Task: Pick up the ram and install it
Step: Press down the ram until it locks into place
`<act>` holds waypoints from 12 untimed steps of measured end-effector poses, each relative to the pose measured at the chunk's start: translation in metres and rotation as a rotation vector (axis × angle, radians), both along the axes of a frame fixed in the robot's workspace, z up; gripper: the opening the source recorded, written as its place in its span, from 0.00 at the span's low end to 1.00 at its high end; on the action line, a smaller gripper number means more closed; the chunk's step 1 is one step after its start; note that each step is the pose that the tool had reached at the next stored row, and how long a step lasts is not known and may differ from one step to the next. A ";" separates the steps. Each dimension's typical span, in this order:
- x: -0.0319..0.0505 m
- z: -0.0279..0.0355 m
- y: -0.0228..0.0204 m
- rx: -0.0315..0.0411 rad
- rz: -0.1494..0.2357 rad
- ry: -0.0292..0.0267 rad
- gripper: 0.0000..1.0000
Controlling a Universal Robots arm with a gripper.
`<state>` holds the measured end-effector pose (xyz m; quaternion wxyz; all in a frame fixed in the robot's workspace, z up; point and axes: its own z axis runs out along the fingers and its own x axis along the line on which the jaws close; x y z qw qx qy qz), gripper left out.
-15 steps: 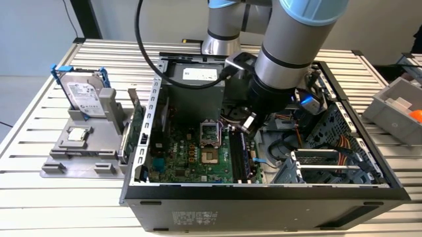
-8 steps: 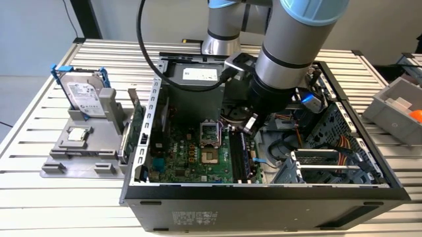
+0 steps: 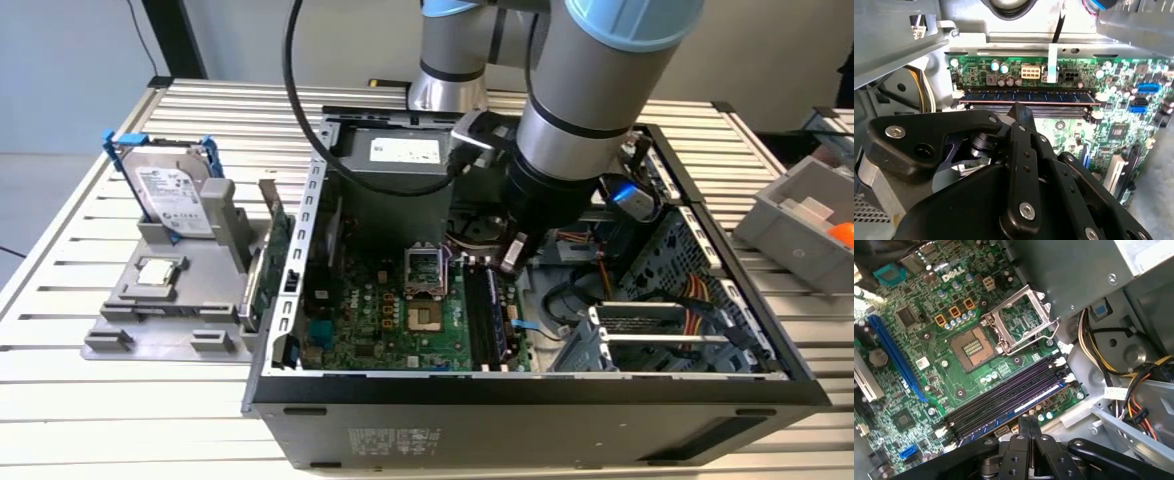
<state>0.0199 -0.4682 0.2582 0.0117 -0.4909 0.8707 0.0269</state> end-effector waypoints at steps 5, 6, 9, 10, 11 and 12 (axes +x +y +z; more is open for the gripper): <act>0.0000 0.0000 0.0000 0.0001 0.075 -0.0034 0.00; 0.0000 0.0000 0.0000 0.0001 0.093 -0.0034 0.00; 0.0000 -0.0003 0.0000 0.0003 0.148 -0.0034 0.00; 0.0000 -0.0004 0.0000 0.0003 0.166 -0.0034 0.00; 0.0000 -0.0005 0.0000 0.0003 0.184 -0.0034 0.00; 0.0000 -0.0006 0.0000 0.0003 0.203 -0.0034 0.00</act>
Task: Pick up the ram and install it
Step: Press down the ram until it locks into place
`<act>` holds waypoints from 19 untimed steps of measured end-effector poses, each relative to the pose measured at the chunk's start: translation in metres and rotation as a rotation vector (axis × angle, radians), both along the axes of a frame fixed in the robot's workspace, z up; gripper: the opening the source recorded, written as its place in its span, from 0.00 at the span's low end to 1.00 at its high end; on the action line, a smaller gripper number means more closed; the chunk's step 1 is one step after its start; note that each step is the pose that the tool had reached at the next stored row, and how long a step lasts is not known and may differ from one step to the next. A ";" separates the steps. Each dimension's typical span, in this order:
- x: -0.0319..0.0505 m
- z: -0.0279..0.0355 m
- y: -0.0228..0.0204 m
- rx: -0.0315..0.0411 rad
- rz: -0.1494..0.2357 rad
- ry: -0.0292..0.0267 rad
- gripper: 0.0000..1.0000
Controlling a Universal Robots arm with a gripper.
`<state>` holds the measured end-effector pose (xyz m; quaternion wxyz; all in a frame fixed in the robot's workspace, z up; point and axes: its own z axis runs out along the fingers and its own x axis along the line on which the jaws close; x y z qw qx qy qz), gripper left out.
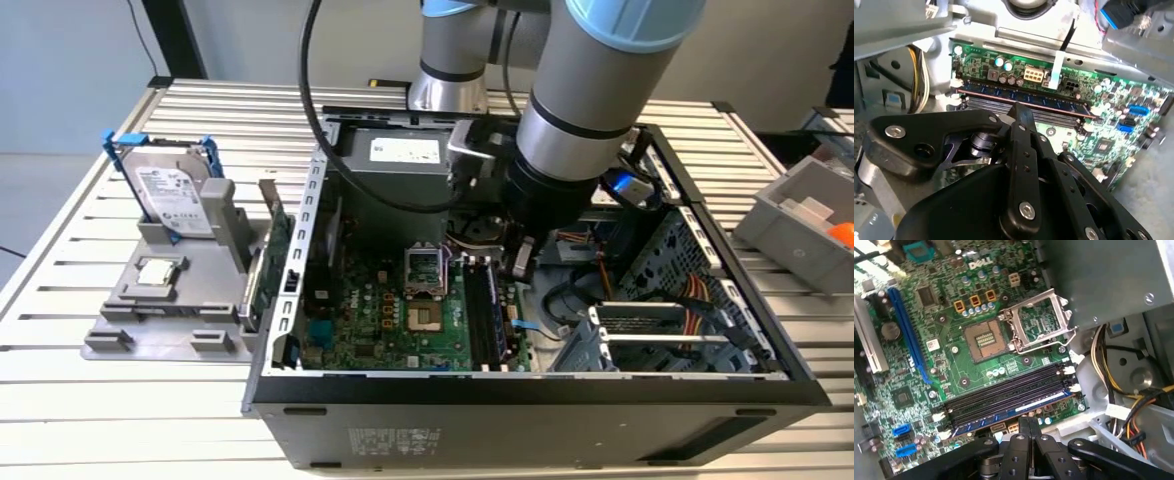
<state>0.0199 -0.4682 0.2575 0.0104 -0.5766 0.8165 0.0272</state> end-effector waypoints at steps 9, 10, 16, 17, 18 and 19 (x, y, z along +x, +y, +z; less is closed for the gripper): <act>0.0000 -0.0018 0.0000 0.0000 0.160 0.0000 0.00; 0.0001 -0.0020 0.0000 0.0001 0.175 0.0000 0.00; 0.0003 -0.0040 0.0000 0.0002 0.251 0.0000 0.00; 0.0003 -0.0044 0.0000 0.0004 0.262 0.0000 0.00; 0.0003 -0.0049 0.0000 0.0007 0.273 -0.0001 0.00; 0.0003 -0.0052 0.0000 0.0007 0.280 -0.0001 0.00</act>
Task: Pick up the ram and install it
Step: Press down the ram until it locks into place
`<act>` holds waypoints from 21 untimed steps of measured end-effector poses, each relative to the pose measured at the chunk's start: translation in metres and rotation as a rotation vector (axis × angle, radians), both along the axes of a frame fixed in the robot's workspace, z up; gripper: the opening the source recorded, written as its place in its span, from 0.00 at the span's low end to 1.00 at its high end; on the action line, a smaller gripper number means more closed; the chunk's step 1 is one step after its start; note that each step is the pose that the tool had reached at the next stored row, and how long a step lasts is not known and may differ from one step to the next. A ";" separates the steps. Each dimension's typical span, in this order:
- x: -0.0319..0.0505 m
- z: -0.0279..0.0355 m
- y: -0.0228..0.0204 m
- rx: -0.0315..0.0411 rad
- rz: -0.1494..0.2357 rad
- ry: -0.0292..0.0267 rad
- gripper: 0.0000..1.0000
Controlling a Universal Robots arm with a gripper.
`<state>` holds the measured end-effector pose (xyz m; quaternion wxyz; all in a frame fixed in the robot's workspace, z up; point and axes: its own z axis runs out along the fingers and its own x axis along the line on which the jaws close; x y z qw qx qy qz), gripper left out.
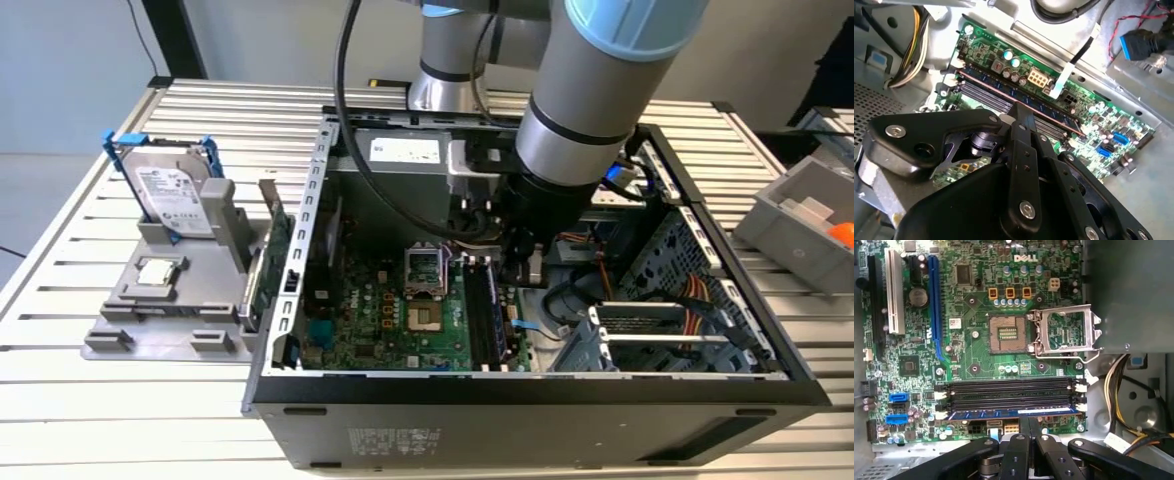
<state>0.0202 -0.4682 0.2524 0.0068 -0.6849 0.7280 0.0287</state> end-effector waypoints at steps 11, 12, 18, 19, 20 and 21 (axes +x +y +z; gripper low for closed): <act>0.0003 -0.0130 0.0001 0.0003 0.003 -0.0002 0.00; 0.0003 -0.0148 0.0001 0.0001 0.003 -0.0001 0.00; 0.0003 -0.0258 0.0002 0.0001 0.003 -0.0001 0.00; 0.0003 -0.0274 0.0002 0.0001 0.003 -0.0001 0.00; 0.0002 -0.0289 0.0001 -0.0008 0.003 0.0002 0.00; 0.0002 -0.0304 0.0001 -0.0014 0.003 0.0004 0.00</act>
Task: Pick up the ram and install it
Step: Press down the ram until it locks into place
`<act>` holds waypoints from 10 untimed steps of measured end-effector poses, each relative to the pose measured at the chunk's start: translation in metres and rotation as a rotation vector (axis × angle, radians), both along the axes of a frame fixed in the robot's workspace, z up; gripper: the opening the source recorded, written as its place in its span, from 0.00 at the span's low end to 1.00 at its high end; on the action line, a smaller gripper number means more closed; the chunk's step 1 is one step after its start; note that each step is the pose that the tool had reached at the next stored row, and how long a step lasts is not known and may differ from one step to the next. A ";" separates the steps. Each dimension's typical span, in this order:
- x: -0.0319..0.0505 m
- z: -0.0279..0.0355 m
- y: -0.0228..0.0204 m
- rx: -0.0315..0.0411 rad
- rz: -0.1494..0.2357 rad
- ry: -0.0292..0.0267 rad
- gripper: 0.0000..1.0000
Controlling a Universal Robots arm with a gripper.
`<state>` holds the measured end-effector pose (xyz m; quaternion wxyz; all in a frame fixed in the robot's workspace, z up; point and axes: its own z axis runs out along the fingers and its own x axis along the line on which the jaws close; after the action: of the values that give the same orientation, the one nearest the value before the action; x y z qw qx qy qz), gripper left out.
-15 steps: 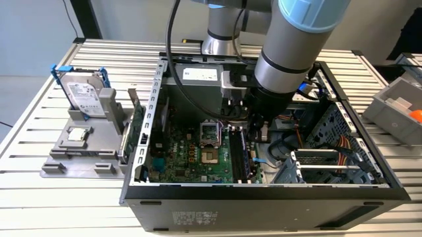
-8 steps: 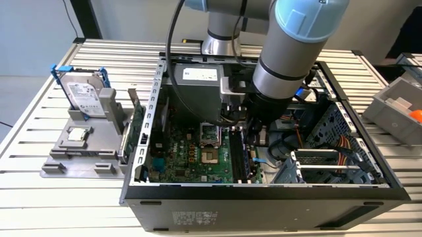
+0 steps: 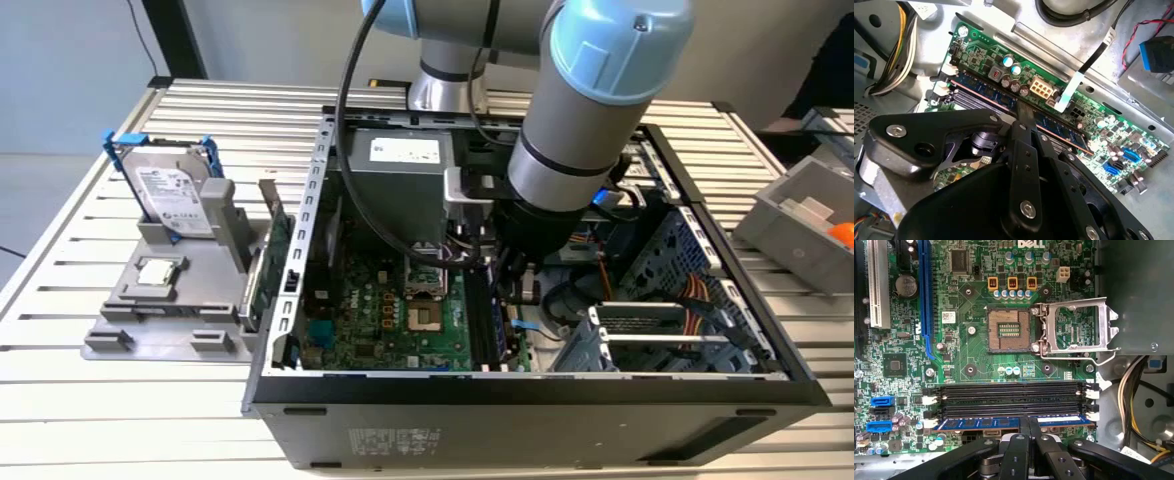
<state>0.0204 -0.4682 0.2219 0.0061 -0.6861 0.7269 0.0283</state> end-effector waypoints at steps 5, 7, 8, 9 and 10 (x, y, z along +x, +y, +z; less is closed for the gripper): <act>0.0000 -0.0046 0.0004 -0.0008 0.000 0.0001 0.00; 0.0001 0.0010 0.0009 0.0055 0.000 -0.0013 0.00; 0.0001 0.0056 0.0007 0.0038 0.000 -0.0009 0.00; 0.0000 0.0112 0.0002 0.0020 0.000 -0.0004 0.00; 0.0000 0.0156 0.0003 0.0024 0.000 -0.0006 0.00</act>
<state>0.0204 -0.4679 0.2375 0.0071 -0.6861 0.7269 0.0290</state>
